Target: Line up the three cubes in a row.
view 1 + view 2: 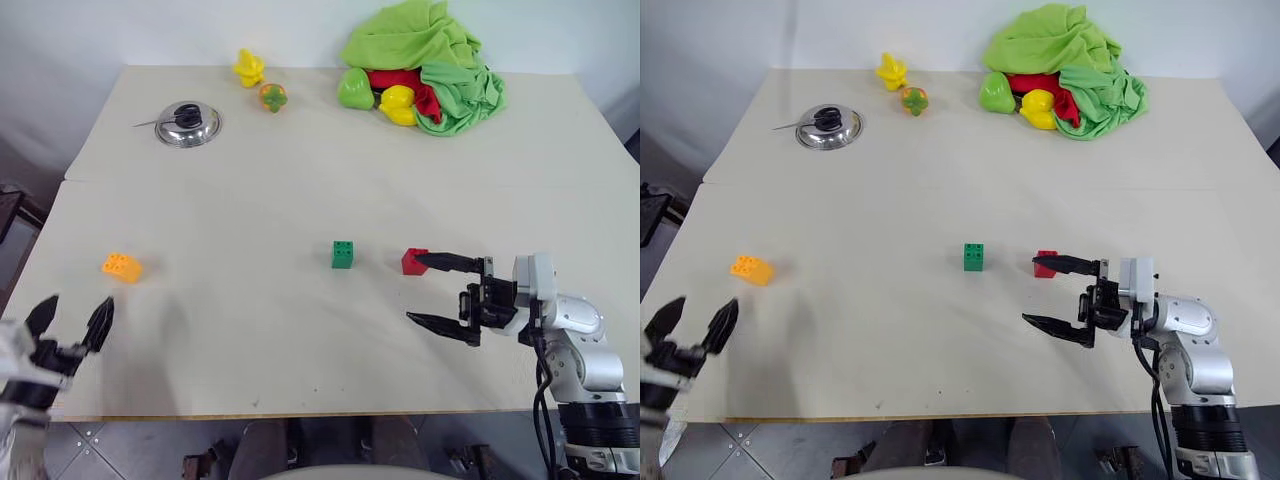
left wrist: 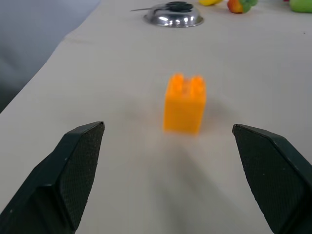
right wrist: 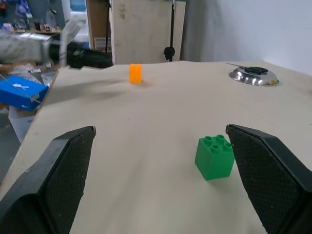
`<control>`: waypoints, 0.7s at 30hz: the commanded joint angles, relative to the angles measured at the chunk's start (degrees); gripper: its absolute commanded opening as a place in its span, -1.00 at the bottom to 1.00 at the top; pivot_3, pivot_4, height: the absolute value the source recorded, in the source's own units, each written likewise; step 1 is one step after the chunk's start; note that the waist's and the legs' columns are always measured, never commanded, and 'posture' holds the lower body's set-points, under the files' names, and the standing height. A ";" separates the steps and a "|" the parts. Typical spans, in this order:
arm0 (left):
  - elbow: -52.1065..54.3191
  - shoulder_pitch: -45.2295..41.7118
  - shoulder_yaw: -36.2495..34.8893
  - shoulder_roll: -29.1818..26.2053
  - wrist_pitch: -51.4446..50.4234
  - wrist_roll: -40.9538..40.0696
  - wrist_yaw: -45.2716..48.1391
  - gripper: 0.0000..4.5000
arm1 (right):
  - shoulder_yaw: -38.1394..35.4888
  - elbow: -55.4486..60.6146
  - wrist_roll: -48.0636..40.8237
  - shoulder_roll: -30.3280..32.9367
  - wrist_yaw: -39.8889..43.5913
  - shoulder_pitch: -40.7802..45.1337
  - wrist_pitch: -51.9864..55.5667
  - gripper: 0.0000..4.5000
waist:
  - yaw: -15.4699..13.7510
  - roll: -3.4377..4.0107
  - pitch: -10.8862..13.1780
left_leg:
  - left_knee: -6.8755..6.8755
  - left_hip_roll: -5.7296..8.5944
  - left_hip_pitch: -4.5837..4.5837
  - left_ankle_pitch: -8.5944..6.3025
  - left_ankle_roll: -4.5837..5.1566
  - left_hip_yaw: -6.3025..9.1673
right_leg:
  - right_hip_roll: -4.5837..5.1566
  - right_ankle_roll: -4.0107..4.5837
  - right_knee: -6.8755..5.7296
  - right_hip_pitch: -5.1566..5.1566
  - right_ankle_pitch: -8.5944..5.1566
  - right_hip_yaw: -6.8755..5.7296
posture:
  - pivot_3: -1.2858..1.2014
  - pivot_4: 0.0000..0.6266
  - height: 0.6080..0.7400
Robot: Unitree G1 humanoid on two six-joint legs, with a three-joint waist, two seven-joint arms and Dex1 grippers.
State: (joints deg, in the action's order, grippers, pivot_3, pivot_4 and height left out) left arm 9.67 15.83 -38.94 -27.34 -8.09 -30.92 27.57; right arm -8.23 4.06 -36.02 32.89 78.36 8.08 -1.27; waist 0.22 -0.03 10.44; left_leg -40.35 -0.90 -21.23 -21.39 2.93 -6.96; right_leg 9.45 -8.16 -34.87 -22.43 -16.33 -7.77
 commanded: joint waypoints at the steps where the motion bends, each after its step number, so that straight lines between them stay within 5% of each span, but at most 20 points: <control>1: -2.82 -3.51 1.15 -2.94 -3.74 0.64 -1.25 0.99 | -0.42 1.67 0.22 0.09 -0.77 -0.57 -0.73 1.00 | 0.18 0.02 -0.01 | 0.00 0.00 0.01 0.00 0.00 -0.04 | -0.02 0.00 0.00 0.00 0.00 0.01 | 0.03 -0.52 1.00; 7: -5.35 -7.74 5.26 -6.67 -8.21 3.07 -0.98 0.99 | 0.36 6.89 0.09 0.04 -5.24 -1.12 1.92 1.00 | 0.06 0.01 -0.01 | 0.07 0.01 0.00 0.00 0.00 -0.08 | -0.09 0.00 0.02 -0.04 0.00 0.00 | 0.03 -0.52 1.00; 16: -9.42 -12.60 8.46 -12.00 -8.18 -0.50 13.92 -0.27 | -3.57 11.44 -1.34 3.24 -8.00 -5.61 4.85 1.00 | -0.35 0.00 -0.01 | 0.08 0.03 0.00 0.00 -0.01 -0.08 | -0.10 -0.01 0.06 -0.03 0.00 0.01 | 0.03 -0.52 1.00; 21: -11.91 -24.10 17.43 -17.85 -4.85 -2.30 34.52 -0.35 | -9.52 12.67 -4.70 6.73 -6.68 -11.18 6.57 1.00 | -1.65 -0.02 -0.01 | 0.07 0.10 -0.04 0.02 0.01 -0.07 | -0.11 -0.01 0.08 -0.01 0.00 0.00 | 0.03 -0.52 1.00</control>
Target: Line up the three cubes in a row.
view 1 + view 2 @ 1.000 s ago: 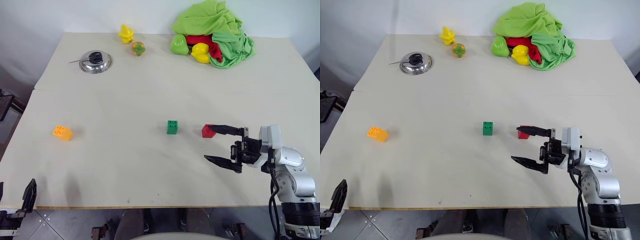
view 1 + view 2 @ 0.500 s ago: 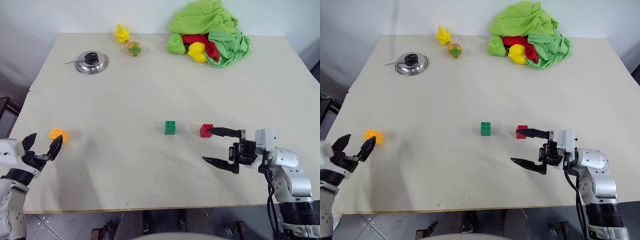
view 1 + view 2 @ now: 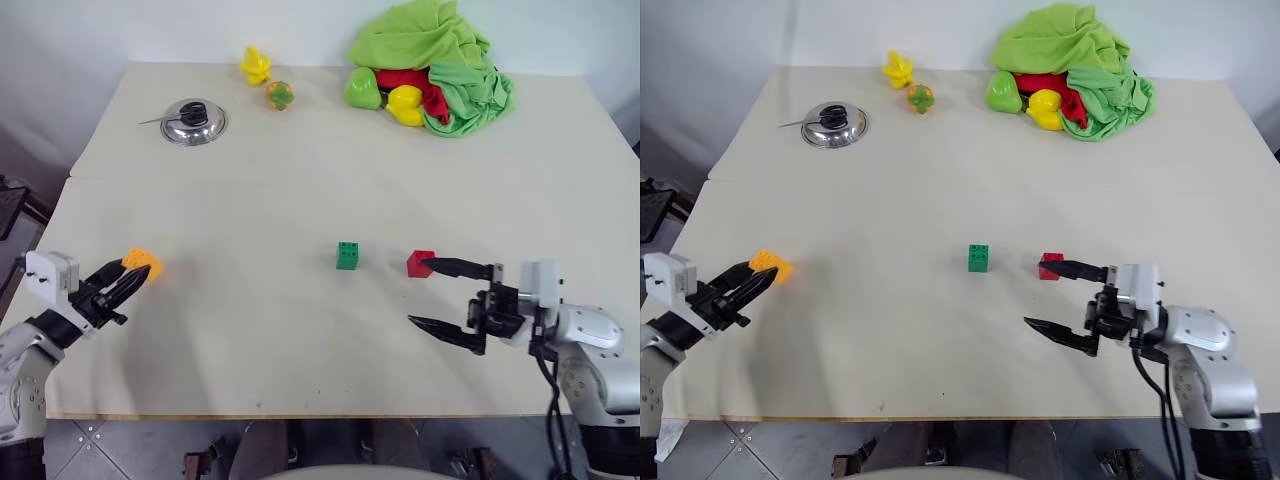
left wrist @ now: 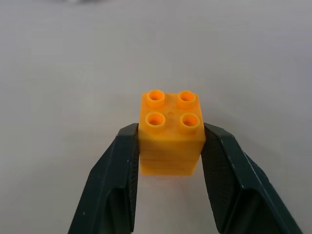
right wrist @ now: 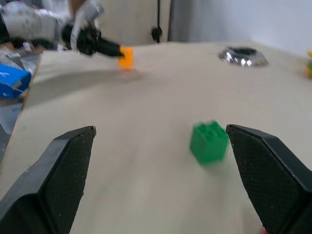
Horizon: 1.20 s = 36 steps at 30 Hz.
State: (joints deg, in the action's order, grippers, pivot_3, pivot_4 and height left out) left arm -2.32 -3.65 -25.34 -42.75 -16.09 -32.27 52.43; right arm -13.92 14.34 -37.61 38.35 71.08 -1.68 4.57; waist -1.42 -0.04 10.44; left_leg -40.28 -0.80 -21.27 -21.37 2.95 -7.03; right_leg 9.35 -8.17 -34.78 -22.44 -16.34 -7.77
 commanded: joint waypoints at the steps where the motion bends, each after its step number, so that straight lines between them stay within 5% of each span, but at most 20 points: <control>1: -2.35 -9.30 7.88 -2.66 4.31 1.14 12.81 -0.35 | -5.30 2.48 -3.81 1.14 0.15 -2.56 0.72 1.00 | 0.05 0.02 -0.02 | 0.00 0.00 0.03 0.01 0.00 -0.04 | -0.01 0.00 0.01 0.01 0.00 0.02 | 0.03 -0.52 1.00; 7: -23.18 -34.45 26.85 4.86 14.24 13.58 25.70 -0.35 | -12.15 3.39 -4.65 -2.97 -5.43 -9.38 -1.43 1.00 | 0.01 0.11 -0.09 | 0.04 0.20 0.05 0.07 -0.08 -0.21 | -0.32 -0.04 0.06 0.02 0.02 0.05 | 0.03 -0.52 1.00; 13: -42.57 -45.59 32.36 11.58 24.48 21.12 28.37 -0.35 | -14.90 6.28 -4.21 -4.24 -9.42 -13.05 -2.43 1.00 | 1.72 0.07 -0.06 | 0.26 -0.14 0.02 0.08 -0.30 -0.90 | -0.73 -0.07 0.37 -0.12 -0.01 0.13 | 0.03 -0.52 1.00; 32: -52.37 -47.01 30.50 10.55 31.22 24.08 32.00 -0.35 | -14.30 2.96 -1.72 -2.36 -6.42 -13.56 -5.08 1.00 | 1.63 0.02 -0.04 | 0.12 -0.23 0.07 0.09 -0.28 -0.50 | -0.72 -0.09 0.21 -0.15 0.01 0.26 | 0.03 -0.52 1.00; 36: -51.09 -46.29 28.36 9.88 30.12 21.82 33.90 0.23 | -13.73 0.59 -1.30 -1.76 -4.07 -12.49 -5.37 1.00 | 1.60 0.02 -0.04 | 0.07 -0.23 0.07 0.10 -0.27 -0.50 | -0.71 -0.09 0.17 -0.16 0.01 0.30 | 0.03 -0.52 1.00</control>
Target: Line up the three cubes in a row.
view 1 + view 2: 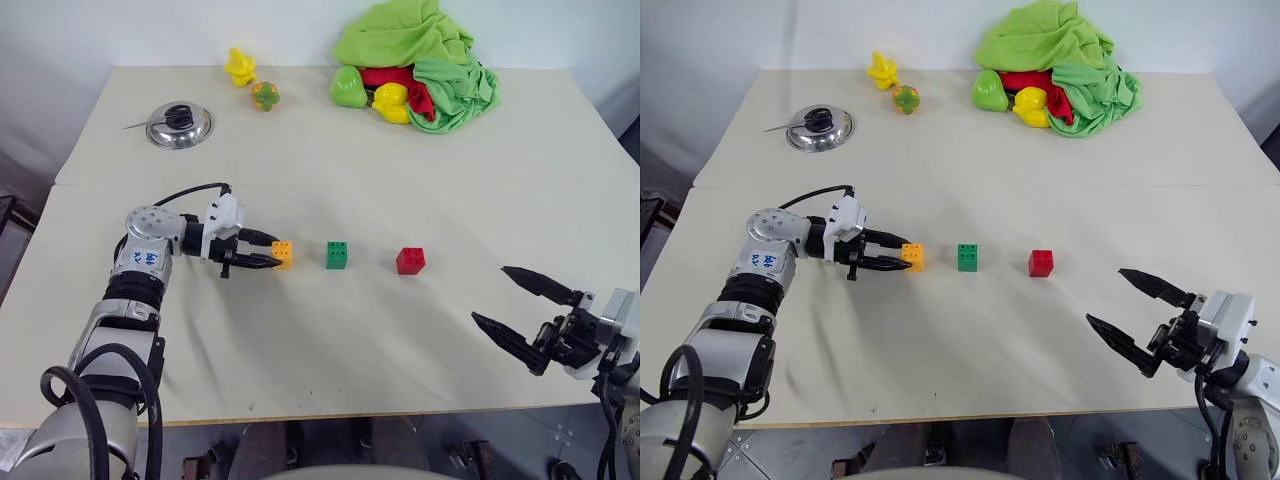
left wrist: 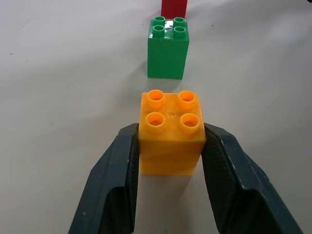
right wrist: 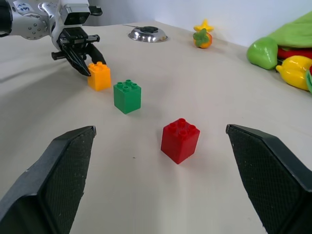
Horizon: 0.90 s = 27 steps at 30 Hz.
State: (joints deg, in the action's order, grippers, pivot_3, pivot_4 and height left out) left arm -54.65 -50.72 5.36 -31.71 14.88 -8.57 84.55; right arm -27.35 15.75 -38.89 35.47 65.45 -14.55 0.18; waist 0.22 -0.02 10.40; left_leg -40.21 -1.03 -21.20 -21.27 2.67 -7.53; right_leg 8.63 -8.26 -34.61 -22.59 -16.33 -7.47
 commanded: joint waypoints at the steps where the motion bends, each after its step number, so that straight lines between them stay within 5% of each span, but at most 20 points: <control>1: 1.95 1.06 -3.44 -1.22 -0.63 -3.07 2.15 0.33 | -0.23 -1.37 0.04 1.23 1.95 0.69 -1.15 1.00 | -0.06 0.00 0.00 | 0.00 0.00 -0.01 0.00 0.00 0.02 | 0.00 0.00 0.00 0.00 0.00 -0.02 | 0.03 -0.52 1.00; 5: 8.95 4.66 -8.43 -3.78 -4.48 -8.65 4.02 0.85 | -0.69 -3.29 -0.05 2.09 3.67 2.15 -1.22 1.00 | -0.15 -0.02 0.01 | -0.07 -0.01 -0.06 0.00 0.00 0.11 | 0.04 0.00 -0.04 0.00 0.00 -0.05 | 0.03 -0.52 1.00; 14: 35.23 26.46 -21.85 -12.47 -19.92 -19.72 -4.54 0.85 | -1.63 -9.69 -0.70 3.99 7.52 7.03 -1.94 1.00 | 0.14 -0.01 0.02 | -0.21 -0.36 -0.01 0.00 0.00 0.12 | 0.04 0.03 -0.14 0.05 -0.01 -0.02 | 0.03 -0.52 1.00; 27: 46.16 42.85 -28.24 -9.73 -16.01 -19.25 -16.53 0.85 | 2.02 -20.46 0.85 3.68 15.21 16.42 -6.12 1.00 | 0.00 0.04 0.01 | -0.38 -0.43 0.03 -0.03 -0.05 0.20 | 0.07 0.09 -0.29 0.09 -0.01 -0.02 | 0.03 -0.52 1.00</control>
State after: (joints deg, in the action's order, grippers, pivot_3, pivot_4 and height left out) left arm -10.84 -8.32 -21.74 -41.27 -2.28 -26.84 68.63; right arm -25.01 -3.89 -37.77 38.80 79.71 1.56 -4.68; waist 0.22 0.02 10.41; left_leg -40.59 -1.46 -21.18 -21.30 2.62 -7.33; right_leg 8.70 -8.16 -34.90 -22.50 -16.34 -7.51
